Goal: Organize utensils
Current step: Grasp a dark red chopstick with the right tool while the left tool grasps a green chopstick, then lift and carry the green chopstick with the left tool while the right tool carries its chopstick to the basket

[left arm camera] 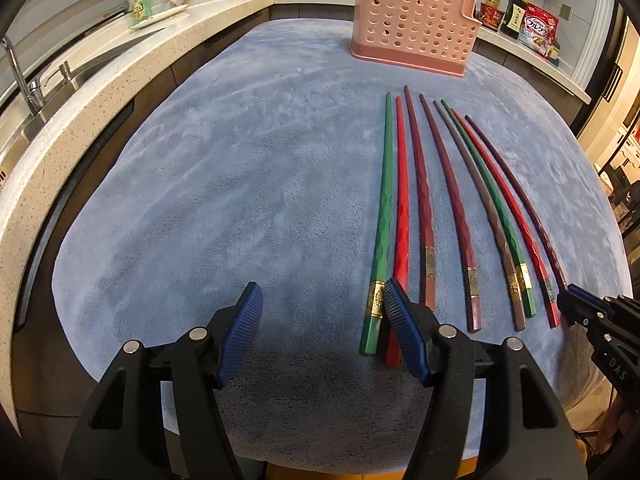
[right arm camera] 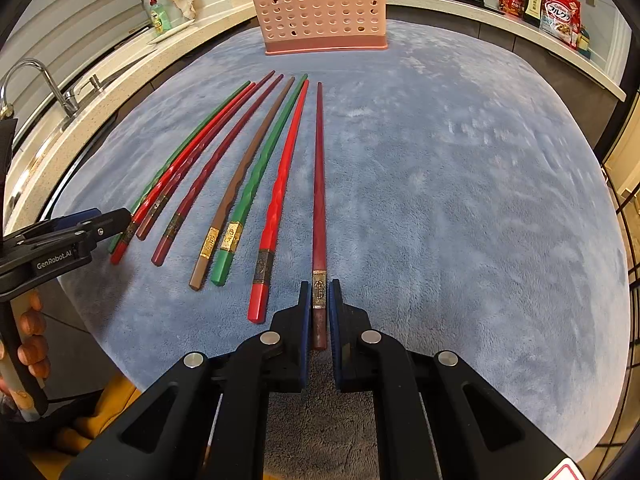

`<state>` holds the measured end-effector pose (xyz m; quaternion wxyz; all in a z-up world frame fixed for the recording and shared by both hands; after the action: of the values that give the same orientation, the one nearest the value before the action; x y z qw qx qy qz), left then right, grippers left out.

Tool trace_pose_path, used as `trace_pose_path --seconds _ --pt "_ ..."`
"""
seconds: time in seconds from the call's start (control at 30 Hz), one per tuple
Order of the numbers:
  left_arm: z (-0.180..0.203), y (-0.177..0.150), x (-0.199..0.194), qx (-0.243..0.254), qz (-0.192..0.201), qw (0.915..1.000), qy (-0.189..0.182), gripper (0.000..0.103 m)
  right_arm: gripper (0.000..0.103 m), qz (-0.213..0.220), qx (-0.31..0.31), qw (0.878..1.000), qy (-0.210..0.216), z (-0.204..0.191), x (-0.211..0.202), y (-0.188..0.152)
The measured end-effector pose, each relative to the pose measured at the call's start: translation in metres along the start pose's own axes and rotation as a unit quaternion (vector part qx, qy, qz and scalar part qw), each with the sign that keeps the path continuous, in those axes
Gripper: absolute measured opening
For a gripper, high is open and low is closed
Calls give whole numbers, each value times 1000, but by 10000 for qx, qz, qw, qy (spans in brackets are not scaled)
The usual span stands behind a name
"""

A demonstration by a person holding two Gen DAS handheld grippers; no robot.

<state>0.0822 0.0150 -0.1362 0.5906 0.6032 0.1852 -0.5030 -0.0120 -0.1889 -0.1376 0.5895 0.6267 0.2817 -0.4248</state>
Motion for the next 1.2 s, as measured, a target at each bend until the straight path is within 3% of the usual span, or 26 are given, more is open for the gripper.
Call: trace_pose_path --seconds 0.4,0.67,1.2 --pt "3 0 4 112 -44 9999 71 47 8 -1 -2 10000 2 0 0 0" --pt "7 2 4 164 -73 9998 -36 14 7 2 1 10000 3 1 0 0" --pt "13 15 -17 40 32 9997 -226 7 7 191 155 9997 62 12 -18 12"
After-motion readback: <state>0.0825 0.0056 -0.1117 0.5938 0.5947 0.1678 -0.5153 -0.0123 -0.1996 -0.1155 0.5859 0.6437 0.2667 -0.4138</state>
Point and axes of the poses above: each gripper's, at about its wrist camera, not at the fingertips, and x roughly the way its jaws point, z to its right, y to its top, the point moved 5 cm from there along x, roughly the way its jaws point, and after that the axes turned 12 degrees about -y, right-handed, at the moved point
